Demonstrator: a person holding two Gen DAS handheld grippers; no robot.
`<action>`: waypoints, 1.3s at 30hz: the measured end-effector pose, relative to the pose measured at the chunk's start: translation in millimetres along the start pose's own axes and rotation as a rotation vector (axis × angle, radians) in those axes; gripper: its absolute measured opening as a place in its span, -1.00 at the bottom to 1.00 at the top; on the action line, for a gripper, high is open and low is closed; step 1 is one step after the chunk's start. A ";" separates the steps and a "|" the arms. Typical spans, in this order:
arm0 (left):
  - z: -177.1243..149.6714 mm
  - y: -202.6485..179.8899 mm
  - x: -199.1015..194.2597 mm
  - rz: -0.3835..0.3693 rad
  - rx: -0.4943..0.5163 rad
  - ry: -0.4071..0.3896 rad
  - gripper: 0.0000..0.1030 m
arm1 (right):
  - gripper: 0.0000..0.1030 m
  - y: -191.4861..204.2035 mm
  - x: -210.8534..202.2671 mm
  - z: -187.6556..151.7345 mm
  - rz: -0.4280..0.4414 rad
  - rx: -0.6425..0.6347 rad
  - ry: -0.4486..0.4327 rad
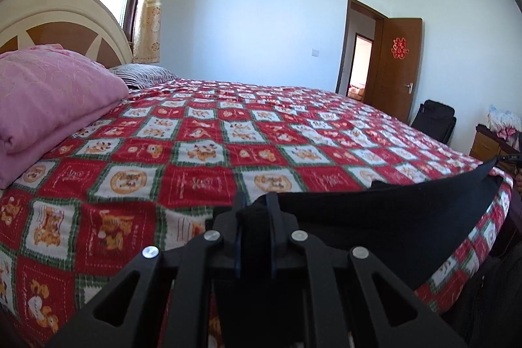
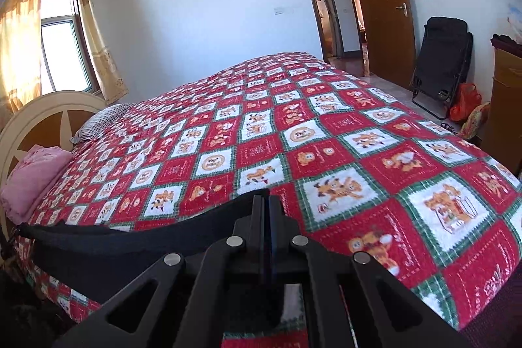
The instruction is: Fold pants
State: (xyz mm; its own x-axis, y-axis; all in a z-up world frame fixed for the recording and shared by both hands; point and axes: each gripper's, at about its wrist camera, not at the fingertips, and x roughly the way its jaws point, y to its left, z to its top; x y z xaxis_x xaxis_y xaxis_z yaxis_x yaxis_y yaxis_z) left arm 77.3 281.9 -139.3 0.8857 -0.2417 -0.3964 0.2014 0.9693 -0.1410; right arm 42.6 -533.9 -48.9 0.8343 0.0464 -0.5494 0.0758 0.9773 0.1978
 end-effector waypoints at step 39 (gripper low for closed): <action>-29.1 -38.5 -6.1 0.080 0.019 0.092 0.42 | 0.30 278.9 41.1 -77.3 0.432 -0.417 0.287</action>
State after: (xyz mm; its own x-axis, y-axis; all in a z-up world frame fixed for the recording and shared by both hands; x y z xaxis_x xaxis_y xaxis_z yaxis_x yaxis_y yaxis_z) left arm 51.9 244.7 -157.9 0.8575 -0.1661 -0.4870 0.1404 0.9861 -0.0890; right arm 55.9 -243.4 -79.1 0.5593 0.4485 -0.6972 -0.4986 0.8539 0.1493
